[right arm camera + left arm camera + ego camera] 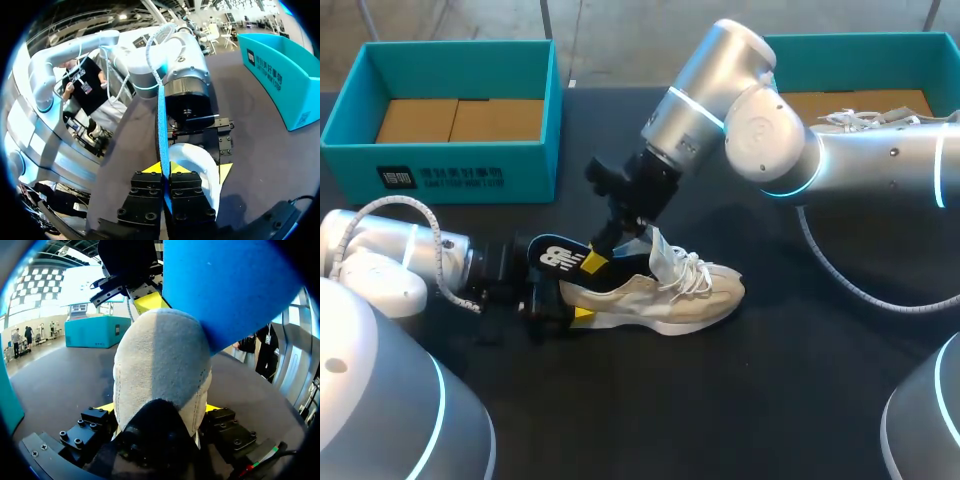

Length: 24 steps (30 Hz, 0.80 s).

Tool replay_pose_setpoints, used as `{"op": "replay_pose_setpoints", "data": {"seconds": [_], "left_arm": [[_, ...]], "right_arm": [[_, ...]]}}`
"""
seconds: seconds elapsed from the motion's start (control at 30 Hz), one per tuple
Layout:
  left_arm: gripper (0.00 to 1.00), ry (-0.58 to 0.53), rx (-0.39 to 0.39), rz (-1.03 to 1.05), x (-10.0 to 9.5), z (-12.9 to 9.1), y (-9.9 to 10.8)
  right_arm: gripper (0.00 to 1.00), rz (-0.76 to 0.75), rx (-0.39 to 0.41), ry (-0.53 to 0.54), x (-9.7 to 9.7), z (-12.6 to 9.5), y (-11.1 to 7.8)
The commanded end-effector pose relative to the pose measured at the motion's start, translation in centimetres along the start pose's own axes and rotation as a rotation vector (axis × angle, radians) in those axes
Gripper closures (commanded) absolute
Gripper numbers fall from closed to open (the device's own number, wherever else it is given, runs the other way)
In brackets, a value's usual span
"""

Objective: Take the shoe out of the shoebox, open the shoe tongue, remove and reinsert the insole, then place the shoe into the shoebox

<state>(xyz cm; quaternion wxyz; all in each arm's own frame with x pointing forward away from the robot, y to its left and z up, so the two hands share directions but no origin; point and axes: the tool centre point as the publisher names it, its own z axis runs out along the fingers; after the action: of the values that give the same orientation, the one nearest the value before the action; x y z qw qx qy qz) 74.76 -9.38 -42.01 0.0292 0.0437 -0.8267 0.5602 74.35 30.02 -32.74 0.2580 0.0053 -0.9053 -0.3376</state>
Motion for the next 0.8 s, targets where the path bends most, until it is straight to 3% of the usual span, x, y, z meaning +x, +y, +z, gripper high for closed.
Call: {"op": "replay_pose_setpoints", "data": {"seconds": [0.03, 0.33, 0.8], "left_arm": [[1.00, 0.000, -0.001, -0.001, 0.0, 0.0, 0.0], [1.00, 0.000, -0.001, -0.001, 0.0, 0.0, 0.0], [1.00, 0.000, -0.001, -0.001, 0.0, 0.0, 0.0]], "right_arm": [[1.00, -0.015, -0.016, -0.026, 0.6, -1.3, 0.5], [1.00, -0.110, -0.131, -0.092, 1.7, -4.7, 3.3], [1.00, -0.195, -0.358, -0.240, 1.8, -7.7, 8.3]]}}
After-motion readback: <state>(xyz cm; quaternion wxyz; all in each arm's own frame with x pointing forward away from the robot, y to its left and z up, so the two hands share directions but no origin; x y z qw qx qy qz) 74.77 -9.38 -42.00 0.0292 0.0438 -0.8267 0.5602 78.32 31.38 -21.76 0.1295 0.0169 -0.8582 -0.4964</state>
